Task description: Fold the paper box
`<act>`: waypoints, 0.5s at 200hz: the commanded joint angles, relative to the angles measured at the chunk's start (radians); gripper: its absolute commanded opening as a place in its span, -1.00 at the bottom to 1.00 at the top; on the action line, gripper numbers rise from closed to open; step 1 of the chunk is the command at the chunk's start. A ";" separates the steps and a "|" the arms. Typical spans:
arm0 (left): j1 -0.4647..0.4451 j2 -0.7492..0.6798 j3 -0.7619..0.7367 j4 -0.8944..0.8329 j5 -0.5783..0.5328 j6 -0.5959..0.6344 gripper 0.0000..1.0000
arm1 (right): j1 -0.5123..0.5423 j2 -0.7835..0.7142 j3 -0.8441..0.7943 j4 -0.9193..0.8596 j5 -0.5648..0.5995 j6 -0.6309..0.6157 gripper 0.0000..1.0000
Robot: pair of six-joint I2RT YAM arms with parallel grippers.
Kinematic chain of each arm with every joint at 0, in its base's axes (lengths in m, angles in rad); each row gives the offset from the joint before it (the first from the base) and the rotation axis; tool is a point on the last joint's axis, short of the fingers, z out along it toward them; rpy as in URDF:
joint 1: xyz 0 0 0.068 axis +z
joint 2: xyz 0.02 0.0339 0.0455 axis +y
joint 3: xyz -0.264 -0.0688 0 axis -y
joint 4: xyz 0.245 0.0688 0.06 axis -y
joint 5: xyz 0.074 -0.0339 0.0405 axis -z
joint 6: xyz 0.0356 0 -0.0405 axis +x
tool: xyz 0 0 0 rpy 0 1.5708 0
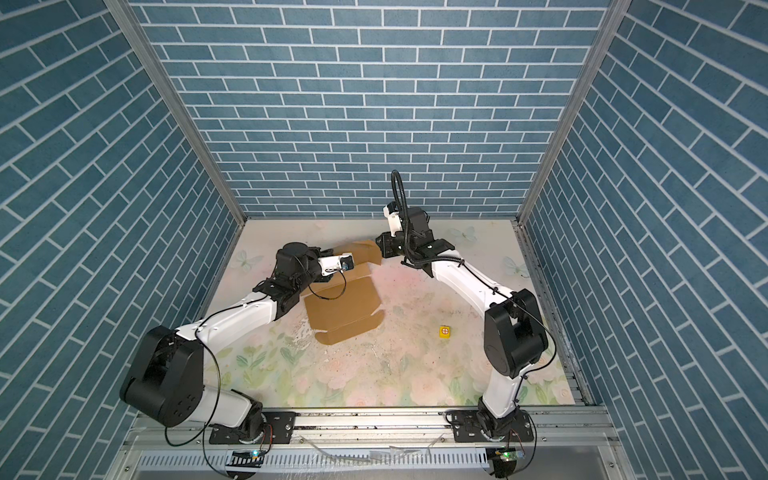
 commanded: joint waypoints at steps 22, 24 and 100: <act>0.006 -0.013 -0.025 -0.038 0.019 0.035 -1.00 | -0.019 0.057 -0.045 0.003 -0.015 0.049 -0.53; 0.007 -0.011 -0.024 -0.042 0.020 0.036 -1.00 | -0.019 0.059 -0.046 0.005 -0.018 0.051 -0.53; 0.030 0.041 -0.007 -0.112 0.031 0.045 -1.00 | -0.078 0.182 0.096 -0.011 -0.074 0.045 -0.49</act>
